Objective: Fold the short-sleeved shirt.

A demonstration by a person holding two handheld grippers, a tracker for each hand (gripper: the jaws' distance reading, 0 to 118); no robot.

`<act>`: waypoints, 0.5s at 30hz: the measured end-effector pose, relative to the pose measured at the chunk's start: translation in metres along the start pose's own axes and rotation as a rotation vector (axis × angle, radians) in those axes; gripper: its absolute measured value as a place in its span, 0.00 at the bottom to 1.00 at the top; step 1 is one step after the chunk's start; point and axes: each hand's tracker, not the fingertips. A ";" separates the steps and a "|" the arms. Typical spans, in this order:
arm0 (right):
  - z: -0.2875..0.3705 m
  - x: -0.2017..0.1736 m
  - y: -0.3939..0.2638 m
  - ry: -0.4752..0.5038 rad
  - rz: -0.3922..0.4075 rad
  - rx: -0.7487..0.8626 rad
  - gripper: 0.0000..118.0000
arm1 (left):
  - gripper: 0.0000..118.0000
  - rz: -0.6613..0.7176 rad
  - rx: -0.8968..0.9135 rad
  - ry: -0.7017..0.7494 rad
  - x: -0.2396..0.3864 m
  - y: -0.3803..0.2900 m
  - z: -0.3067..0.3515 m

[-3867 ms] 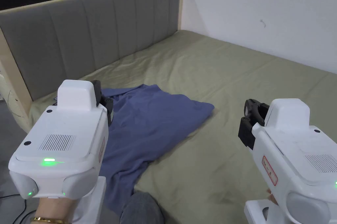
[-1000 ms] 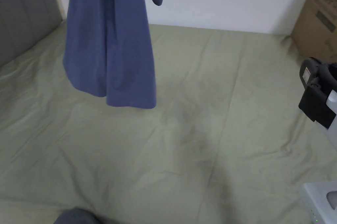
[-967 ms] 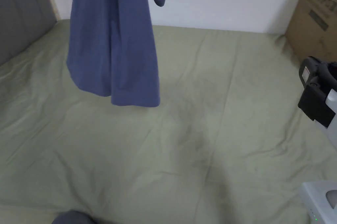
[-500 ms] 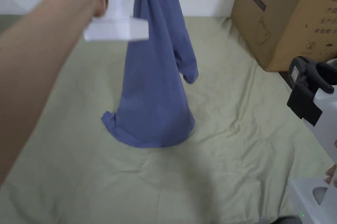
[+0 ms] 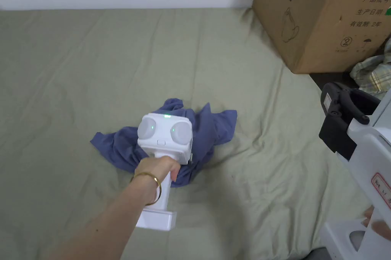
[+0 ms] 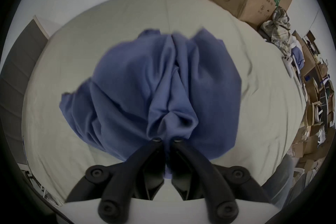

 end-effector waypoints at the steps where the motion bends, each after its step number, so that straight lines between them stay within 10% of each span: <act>1: -0.003 0.003 -0.002 -0.001 -0.003 -0.003 0.00 | 0.19 -0.002 0.009 -0.004 -0.004 0.000 -0.007; 7: -0.006 -0.007 -0.002 0.027 0.011 -0.006 0.00 | 0.97 0.110 0.257 -0.158 -0.041 0.009 0.057; 15: -0.008 -0.017 -0.002 0.077 -0.001 0.019 0.00 | 1.00 0.158 0.821 0.077 -0.085 -0.041 0.183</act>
